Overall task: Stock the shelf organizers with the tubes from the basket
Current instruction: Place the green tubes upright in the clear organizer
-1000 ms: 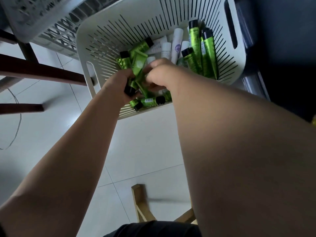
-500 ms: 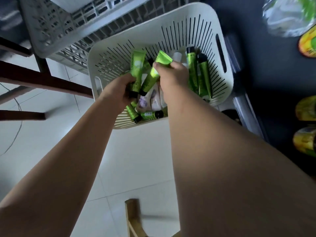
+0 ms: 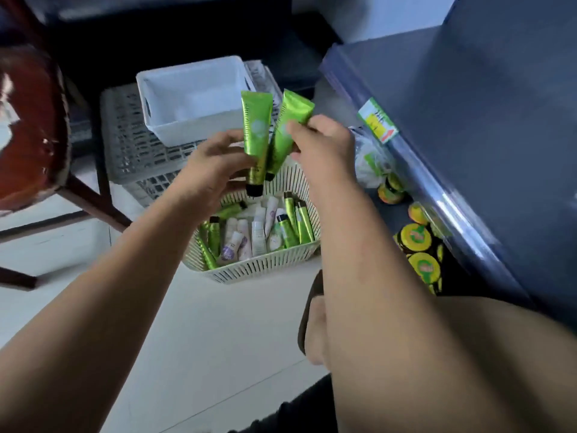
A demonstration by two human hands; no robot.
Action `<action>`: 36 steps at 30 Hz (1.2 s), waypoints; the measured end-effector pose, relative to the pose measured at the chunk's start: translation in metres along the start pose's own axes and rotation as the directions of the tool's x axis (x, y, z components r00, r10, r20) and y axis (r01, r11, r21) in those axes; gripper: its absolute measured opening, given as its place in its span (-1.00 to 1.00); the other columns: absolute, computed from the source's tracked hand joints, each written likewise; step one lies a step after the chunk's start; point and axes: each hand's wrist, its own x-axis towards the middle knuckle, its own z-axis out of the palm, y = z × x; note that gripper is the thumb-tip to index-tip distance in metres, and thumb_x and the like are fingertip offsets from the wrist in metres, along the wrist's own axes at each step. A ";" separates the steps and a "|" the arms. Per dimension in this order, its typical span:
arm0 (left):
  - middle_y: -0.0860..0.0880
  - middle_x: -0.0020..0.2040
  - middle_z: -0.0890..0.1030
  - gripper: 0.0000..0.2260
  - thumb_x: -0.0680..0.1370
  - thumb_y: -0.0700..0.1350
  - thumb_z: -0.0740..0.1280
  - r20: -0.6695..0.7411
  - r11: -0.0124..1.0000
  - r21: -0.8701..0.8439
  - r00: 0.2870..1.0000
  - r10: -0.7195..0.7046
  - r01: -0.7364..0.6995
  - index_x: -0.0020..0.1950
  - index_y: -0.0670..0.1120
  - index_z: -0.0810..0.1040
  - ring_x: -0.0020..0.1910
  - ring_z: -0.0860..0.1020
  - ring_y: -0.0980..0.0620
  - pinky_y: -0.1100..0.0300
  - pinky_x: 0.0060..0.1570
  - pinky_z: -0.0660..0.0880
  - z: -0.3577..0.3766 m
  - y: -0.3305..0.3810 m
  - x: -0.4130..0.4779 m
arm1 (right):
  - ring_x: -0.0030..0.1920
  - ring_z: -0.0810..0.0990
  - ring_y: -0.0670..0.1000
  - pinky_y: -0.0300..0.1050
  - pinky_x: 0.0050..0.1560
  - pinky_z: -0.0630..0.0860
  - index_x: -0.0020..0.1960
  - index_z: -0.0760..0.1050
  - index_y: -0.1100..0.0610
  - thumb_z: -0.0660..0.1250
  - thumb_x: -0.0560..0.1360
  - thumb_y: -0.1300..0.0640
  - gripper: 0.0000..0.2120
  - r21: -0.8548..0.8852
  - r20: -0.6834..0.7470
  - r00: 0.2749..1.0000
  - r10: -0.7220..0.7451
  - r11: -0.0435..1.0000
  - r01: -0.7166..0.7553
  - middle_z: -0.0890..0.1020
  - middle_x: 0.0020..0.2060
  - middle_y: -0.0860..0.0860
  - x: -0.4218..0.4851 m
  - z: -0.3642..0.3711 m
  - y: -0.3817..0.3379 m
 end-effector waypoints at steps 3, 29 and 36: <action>-0.04 -0.14 0.72 -0.78 0.58 -0.28 0.33 0.083 0.993 0.002 0.989 0.121 -0.122 -0.01 0.04 0.62 -0.21 0.67 -0.02 0.11 -0.19 0.60 0.026 0.042 -0.022 | -0.27 0.57 -0.05 0.12 -0.11 0.65 -0.31 0.60 0.10 0.48 0.42 0.11 -0.85 -0.047 -0.036 0.986 -0.163 0.986 0.161 0.67 -0.38 -0.03 -0.033 -0.030 -0.044; -0.17 -0.03 0.69 -0.76 0.56 -0.33 0.38 0.915 0.944 -0.132 0.330 0.234 -0.303 0.20 -0.11 0.60 -0.07 0.65 -0.04 -0.08 0.04 0.57 0.451 0.074 -0.264 | -0.18 0.62 -0.07 0.06 0.06 0.68 -0.18 0.66 0.03 0.43 0.53 0.30 -0.79 -0.284 -0.801 0.424 -0.422 0.892 0.351 0.67 -0.29 -0.05 -0.411 -0.433 -0.103; -0.05 -0.18 0.55 -0.86 0.60 -0.35 0.34 0.940 0.927 -0.169 0.228 0.254 -0.334 0.06 -0.12 0.51 -0.23 0.51 0.08 0.23 -0.25 0.52 0.535 0.025 -0.313 | -0.19 0.57 0.02 0.08 -0.05 0.57 -0.10 0.60 0.28 0.43 0.53 0.29 -0.94 -0.307 -0.863 0.276 -0.422 0.874 0.377 0.64 -0.28 0.18 -0.460 -0.493 -0.059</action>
